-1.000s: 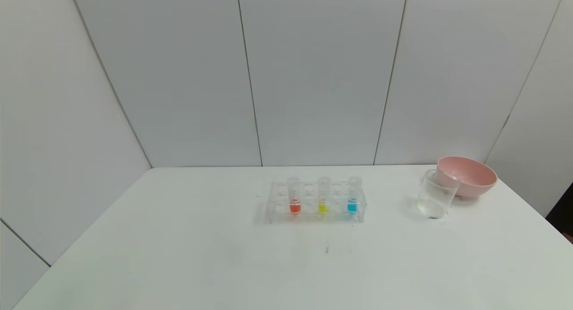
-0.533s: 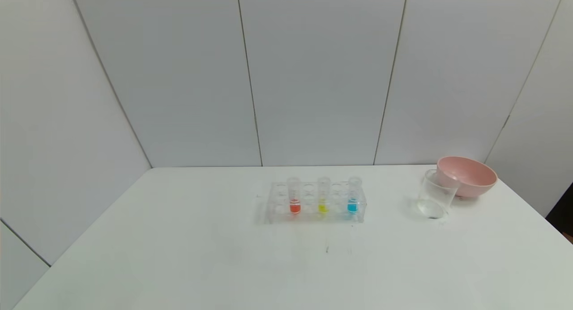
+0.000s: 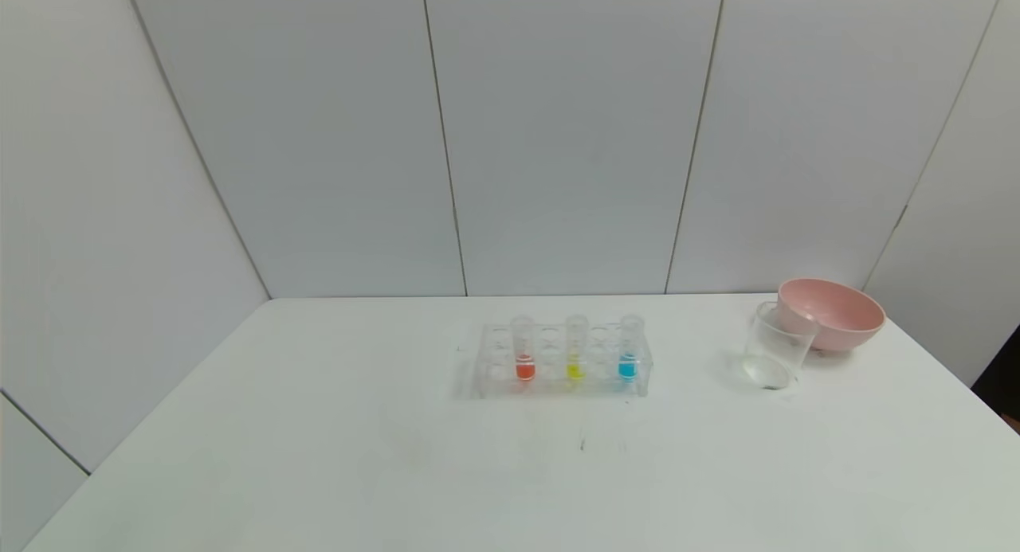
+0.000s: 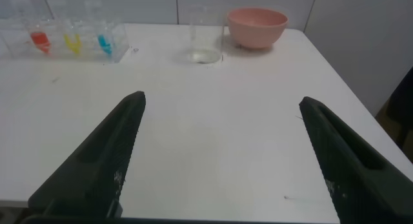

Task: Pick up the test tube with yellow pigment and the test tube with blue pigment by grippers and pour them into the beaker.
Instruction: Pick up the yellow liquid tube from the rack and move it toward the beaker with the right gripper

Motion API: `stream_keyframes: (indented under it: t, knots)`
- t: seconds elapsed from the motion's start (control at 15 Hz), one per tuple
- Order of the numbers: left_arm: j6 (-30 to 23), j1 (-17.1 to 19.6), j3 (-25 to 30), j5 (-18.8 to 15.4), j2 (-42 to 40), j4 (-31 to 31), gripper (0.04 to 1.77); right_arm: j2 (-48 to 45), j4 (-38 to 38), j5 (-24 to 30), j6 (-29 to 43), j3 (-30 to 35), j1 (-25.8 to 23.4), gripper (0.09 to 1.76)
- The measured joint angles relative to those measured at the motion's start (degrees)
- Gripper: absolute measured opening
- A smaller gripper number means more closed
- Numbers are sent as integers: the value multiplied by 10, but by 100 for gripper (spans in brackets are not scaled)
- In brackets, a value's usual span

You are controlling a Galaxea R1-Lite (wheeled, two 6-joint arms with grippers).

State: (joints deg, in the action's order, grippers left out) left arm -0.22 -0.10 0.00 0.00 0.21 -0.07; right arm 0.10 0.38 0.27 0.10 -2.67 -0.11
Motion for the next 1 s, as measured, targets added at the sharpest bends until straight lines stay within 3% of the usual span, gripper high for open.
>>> stream_keyframes:
  t: [0.2, 0.47, 0.87, 1.0]
  knots:
    - [0, 0, 0, 0, 0, 0, 176, 38, 0, 2, 11, -62, 1, 171]
    - [0, 0, 0, 0, 0, 0, 176, 173, -36, 2, 23, -123, 8, 171]
    - [0, 0, 0, 0, 0, 0, 176, 461, -232, 11, 27, -129, 28, 171]
    - [0, 0, 0, 0, 0, 0, 176, 560, -316, -17, 38, -128, 55, 171]
